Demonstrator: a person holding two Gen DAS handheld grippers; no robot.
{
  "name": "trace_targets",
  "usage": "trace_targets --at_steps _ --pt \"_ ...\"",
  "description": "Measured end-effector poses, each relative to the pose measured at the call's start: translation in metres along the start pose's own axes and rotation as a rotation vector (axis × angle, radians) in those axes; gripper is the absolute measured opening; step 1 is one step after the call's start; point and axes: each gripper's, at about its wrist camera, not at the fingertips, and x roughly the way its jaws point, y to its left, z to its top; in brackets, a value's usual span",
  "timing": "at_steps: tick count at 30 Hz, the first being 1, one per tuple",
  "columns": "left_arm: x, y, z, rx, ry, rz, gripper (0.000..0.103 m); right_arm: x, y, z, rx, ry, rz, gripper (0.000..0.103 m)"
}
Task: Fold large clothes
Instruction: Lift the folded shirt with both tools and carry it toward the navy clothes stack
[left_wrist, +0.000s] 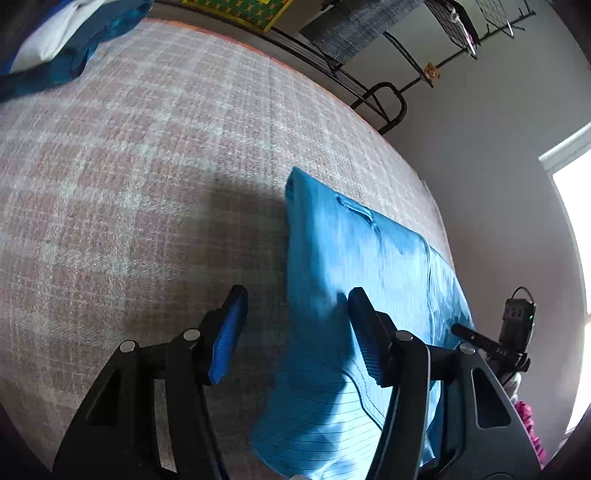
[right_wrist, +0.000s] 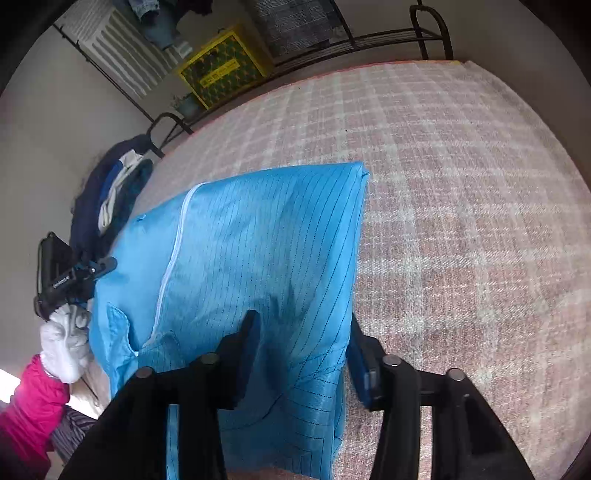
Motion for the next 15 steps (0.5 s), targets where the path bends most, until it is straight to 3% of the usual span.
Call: trace_targets --at_steps 2,7,10,12,14,15 --pt "0.010 0.013 0.004 -0.062 0.029 -0.082 0.058 0.007 -0.009 -0.002 0.018 -0.004 0.061 0.062" --pt "0.029 0.005 0.009 -0.024 0.077 -0.198 0.058 0.021 -0.020 0.000 0.069 -0.043 0.292 0.059" --pt "0.042 0.000 0.012 -0.007 0.118 -0.220 0.044 0.035 -0.017 0.008 0.099 -0.045 0.365 0.052" --pt "0.048 -0.005 0.017 0.003 0.133 -0.207 0.038 0.047 -0.010 0.015 0.100 -0.022 0.356 0.037" --pt "0.051 -0.009 0.018 0.008 0.139 -0.173 0.018 0.053 0.002 0.019 0.084 -0.007 0.316 0.028" --pt "0.051 -0.013 0.017 0.015 0.138 -0.158 0.016 0.054 0.011 0.021 0.056 0.004 0.266 0.019"
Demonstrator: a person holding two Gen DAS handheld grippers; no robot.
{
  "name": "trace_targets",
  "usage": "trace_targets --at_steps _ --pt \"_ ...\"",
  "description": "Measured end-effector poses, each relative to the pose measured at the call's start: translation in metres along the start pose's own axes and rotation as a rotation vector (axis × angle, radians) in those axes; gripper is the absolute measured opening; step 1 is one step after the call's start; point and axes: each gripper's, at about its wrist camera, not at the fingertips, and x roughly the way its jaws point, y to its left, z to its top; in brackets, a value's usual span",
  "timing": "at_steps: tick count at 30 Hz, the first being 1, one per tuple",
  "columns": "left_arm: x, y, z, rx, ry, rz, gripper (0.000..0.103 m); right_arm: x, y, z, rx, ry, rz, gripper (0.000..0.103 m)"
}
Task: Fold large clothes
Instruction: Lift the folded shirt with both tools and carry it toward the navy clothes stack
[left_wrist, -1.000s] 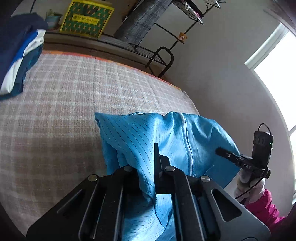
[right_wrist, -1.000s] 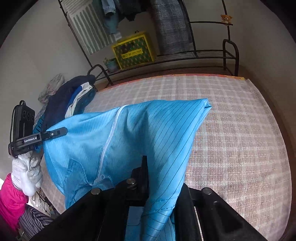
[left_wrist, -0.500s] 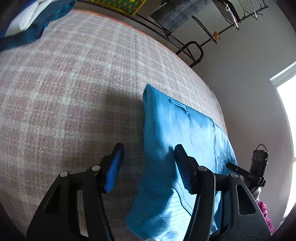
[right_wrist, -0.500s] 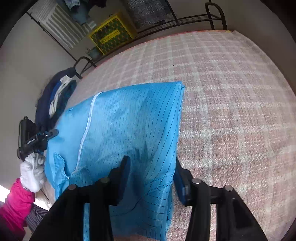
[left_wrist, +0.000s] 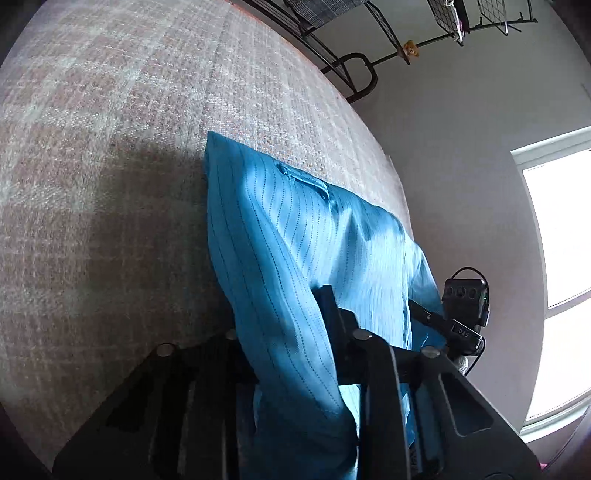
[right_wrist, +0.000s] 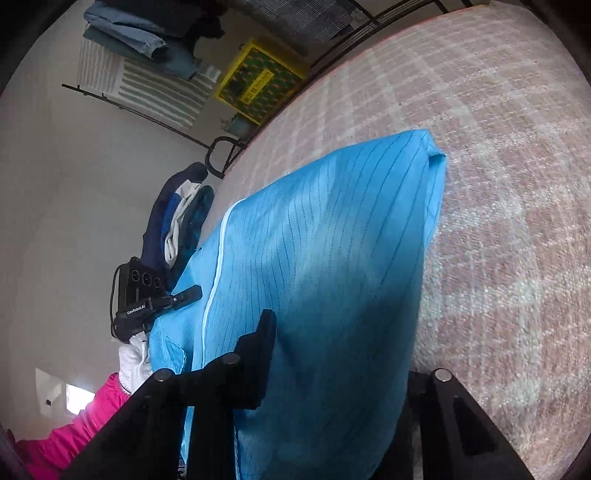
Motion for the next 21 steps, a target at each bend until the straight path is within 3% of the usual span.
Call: trace_targets --at_steps 3,8,21 --pt "-0.002 -0.018 -0.005 0.075 -0.031 0.064 0.010 0.001 0.026 0.001 -0.097 0.008 -0.136 0.009" --pt "-0.024 -0.047 -0.016 0.174 -0.094 0.092 0.007 -0.017 0.062 0.000 -0.179 -0.039 -0.221 0.005" --pt "-0.089 -0.087 -0.042 0.288 -0.224 0.087 0.006 -0.064 0.146 -0.016 -0.303 -0.155 -0.269 0.004"
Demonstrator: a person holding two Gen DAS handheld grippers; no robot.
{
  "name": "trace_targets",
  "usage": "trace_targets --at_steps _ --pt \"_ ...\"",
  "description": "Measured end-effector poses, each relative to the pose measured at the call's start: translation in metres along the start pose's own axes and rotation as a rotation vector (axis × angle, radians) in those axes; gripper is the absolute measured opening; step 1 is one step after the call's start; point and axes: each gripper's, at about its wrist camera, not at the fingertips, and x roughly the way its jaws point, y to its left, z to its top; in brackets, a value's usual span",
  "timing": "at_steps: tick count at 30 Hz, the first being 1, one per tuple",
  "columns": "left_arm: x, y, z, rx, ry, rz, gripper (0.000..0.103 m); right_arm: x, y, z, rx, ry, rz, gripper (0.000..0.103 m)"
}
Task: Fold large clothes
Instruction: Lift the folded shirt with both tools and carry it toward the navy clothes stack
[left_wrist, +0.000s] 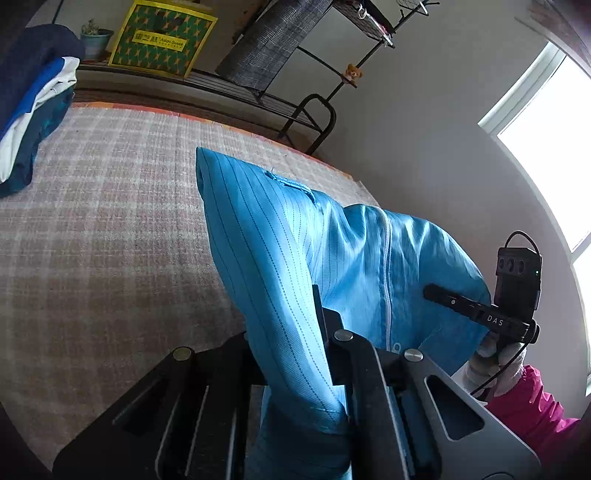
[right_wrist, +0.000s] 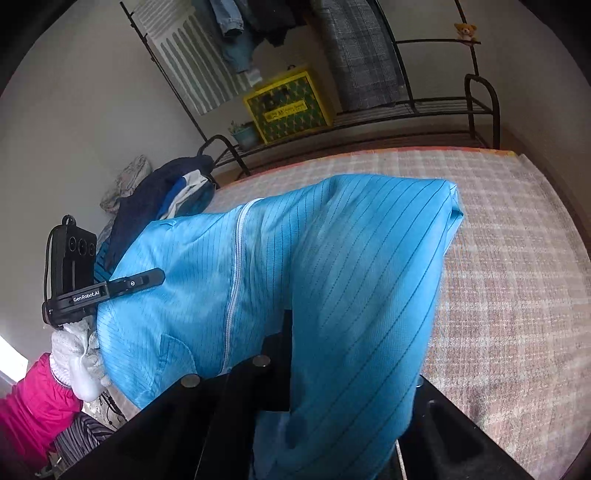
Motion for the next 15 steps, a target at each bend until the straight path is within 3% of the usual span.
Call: trace_targets --at_steps 9,15 --pt "-0.059 0.004 0.009 0.009 -0.078 0.030 0.006 -0.004 0.066 0.014 -0.094 -0.029 -0.015 0.004" --pt "-0.123 0.027 0.025 0.000 -0.161 0.074 0.006 0.012 0.125 0.050 -0.150 -0.049 0.035 0.004"
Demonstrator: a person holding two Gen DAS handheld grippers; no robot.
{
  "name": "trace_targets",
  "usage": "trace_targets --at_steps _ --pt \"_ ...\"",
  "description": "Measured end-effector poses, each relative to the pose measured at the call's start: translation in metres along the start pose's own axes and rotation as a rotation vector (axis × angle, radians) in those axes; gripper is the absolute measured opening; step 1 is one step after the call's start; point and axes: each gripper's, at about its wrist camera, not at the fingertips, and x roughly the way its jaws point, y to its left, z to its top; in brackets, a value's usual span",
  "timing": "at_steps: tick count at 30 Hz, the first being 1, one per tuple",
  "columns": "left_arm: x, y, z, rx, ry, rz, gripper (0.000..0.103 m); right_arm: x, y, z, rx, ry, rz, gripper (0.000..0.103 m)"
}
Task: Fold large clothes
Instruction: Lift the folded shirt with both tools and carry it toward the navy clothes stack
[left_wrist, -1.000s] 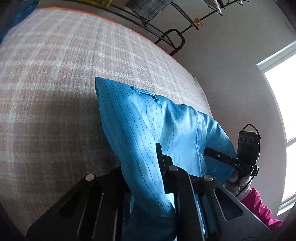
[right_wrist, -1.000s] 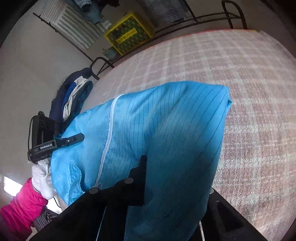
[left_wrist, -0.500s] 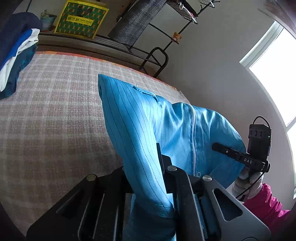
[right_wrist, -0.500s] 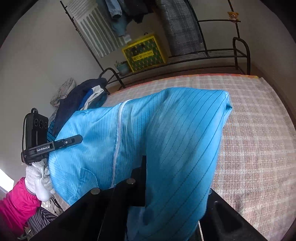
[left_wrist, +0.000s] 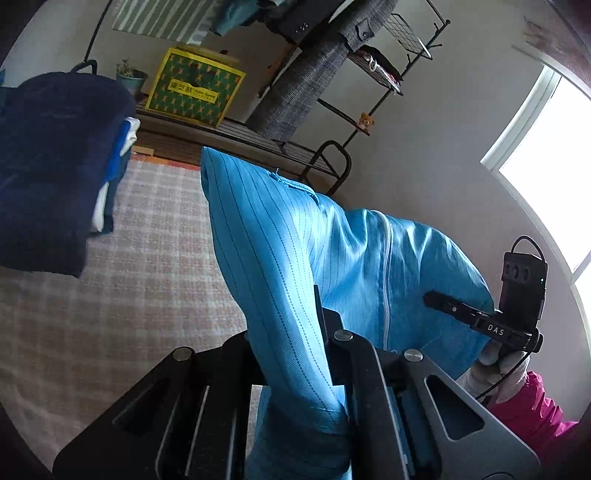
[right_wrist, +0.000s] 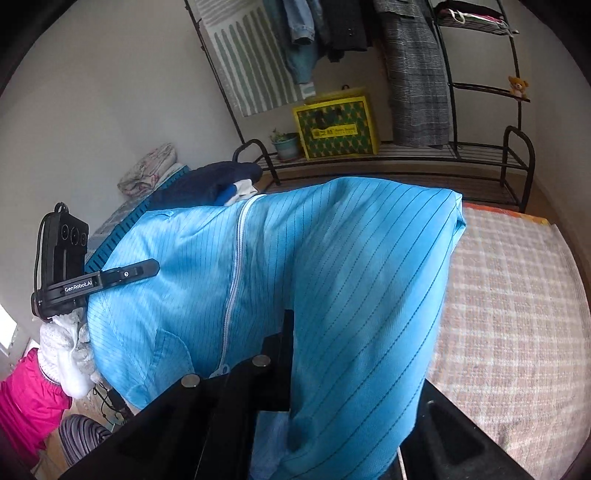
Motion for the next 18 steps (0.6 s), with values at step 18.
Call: trace_targets --at_steps 18 --pt "-0.159 0.159 0.162 0.028 -0.265 0.336 0.006 0.173 0.199 0.194 -0.165 -0.068 0.188 0.004"
